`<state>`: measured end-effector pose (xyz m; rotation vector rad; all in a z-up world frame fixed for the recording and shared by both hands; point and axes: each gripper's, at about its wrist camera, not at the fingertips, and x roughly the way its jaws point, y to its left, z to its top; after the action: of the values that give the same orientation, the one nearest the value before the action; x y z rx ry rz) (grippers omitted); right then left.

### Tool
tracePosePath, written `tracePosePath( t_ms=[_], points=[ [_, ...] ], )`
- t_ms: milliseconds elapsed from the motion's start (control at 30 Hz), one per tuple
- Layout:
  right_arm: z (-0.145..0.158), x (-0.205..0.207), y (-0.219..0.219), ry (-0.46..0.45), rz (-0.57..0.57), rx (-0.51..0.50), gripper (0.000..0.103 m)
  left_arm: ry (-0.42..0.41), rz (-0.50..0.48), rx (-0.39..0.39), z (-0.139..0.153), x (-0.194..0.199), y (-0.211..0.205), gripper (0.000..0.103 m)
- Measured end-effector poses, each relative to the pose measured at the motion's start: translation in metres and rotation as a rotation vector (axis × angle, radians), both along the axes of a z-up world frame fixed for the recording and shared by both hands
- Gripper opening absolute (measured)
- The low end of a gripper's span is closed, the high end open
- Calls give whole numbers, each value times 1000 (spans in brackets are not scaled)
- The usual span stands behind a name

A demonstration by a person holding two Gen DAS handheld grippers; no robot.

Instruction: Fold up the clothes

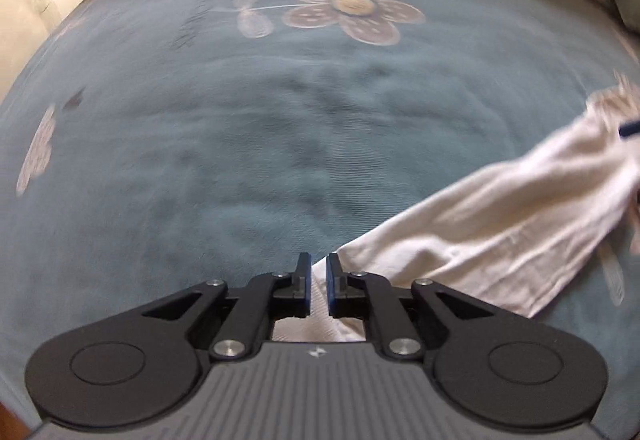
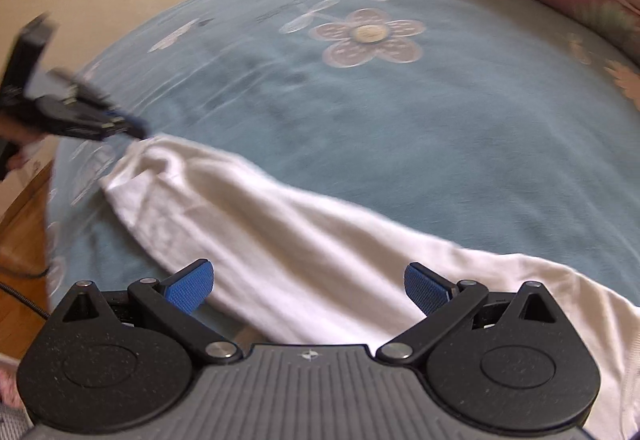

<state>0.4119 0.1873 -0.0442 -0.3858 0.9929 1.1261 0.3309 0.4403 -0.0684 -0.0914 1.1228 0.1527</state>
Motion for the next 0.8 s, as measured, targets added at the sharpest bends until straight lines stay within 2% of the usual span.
tracePosePath(
  t_ms=[133,233,400,567,700,800],
  points=[
    [1,16,-14,-13,-82,2,103,11,125,-67,-11,-22,10,22],
    [-1,33,-22,-60,-105,-23,103,15,181,-95,-24,-32,10,25],
    [-7,73,-15,-182,12,-121,102,-29,204,-100,-27,-37,9,29],
    [-16,97,-2,-215,179,-213,80,-89,213,-75,-9,-38,3,29],
    [-23,106,7,-208,254,-239,63,-126,181,-99,1,-31,-13,29],
    [-31,103,9,-210,311,-254,58,-127,134,-102,1,-24,-30,29]
  ],
)
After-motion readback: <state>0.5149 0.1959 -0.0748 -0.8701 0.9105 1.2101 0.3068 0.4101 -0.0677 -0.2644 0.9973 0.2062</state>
